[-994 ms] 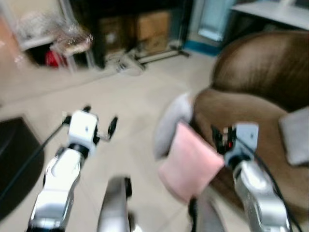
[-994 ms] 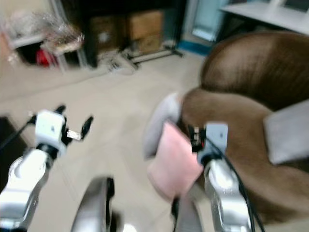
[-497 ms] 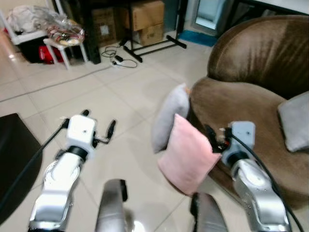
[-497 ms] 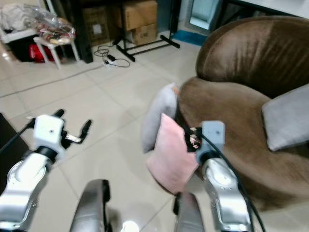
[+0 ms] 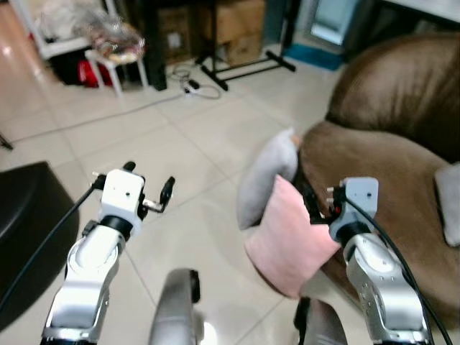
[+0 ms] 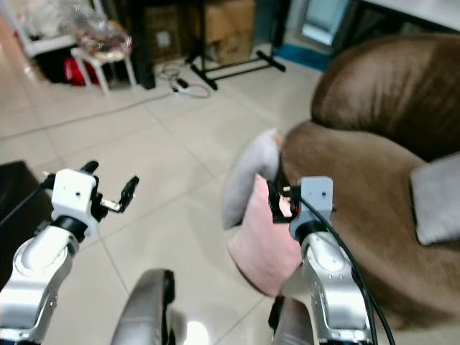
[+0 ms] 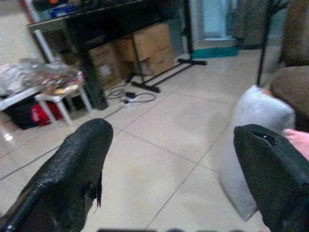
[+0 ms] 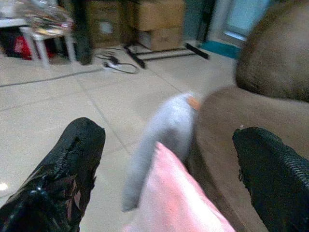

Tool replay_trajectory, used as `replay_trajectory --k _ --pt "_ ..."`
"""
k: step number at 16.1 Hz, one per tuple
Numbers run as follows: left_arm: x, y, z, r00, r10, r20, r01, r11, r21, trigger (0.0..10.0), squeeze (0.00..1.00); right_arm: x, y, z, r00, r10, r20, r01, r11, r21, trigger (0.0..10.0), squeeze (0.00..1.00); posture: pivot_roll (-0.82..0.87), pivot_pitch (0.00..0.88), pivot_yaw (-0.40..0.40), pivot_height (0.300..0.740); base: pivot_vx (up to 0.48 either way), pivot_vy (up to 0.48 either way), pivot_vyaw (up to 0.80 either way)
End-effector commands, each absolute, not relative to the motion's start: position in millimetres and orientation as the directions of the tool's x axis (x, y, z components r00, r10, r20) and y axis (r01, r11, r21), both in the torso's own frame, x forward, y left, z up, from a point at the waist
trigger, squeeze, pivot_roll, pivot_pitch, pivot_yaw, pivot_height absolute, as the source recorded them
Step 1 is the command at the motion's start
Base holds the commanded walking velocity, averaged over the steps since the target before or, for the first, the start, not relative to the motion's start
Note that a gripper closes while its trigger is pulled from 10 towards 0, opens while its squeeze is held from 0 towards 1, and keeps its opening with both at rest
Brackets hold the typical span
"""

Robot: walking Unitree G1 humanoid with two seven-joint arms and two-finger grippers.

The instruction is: Move the pillow to the sofa from floor

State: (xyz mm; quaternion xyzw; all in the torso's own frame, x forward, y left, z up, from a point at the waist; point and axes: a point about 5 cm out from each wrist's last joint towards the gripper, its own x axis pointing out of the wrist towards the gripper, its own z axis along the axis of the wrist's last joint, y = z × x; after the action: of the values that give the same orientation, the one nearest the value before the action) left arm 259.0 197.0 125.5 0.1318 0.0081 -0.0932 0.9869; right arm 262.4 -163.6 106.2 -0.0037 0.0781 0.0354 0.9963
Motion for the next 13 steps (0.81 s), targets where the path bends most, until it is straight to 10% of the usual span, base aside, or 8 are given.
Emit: replay_trajectory --k 1,13 --pt "259.8 196.5 127.8 0.982 -0.184 -0.033 0.186 0.948 0.258 10.0 1.0 262.6 -165.8 107.4 0.986 0.068 -0.149 -0.069 0.998 -0.005 10.0 1.0 -0.03 0.0 -0.016 0.566 0.0 0.0 0.8" --pt "259.9 194.8 127.9 0.981 -0.189 -0.03 0.191 0.949 0.252 10.0 1.0 262.7 -161.5 108.9 0.983 0.108 -0.151 -0.111 0.994 -0.014 10.0 1.0 -0.03 0.0 -0.021 0.566 0.0 0.0 0.32"
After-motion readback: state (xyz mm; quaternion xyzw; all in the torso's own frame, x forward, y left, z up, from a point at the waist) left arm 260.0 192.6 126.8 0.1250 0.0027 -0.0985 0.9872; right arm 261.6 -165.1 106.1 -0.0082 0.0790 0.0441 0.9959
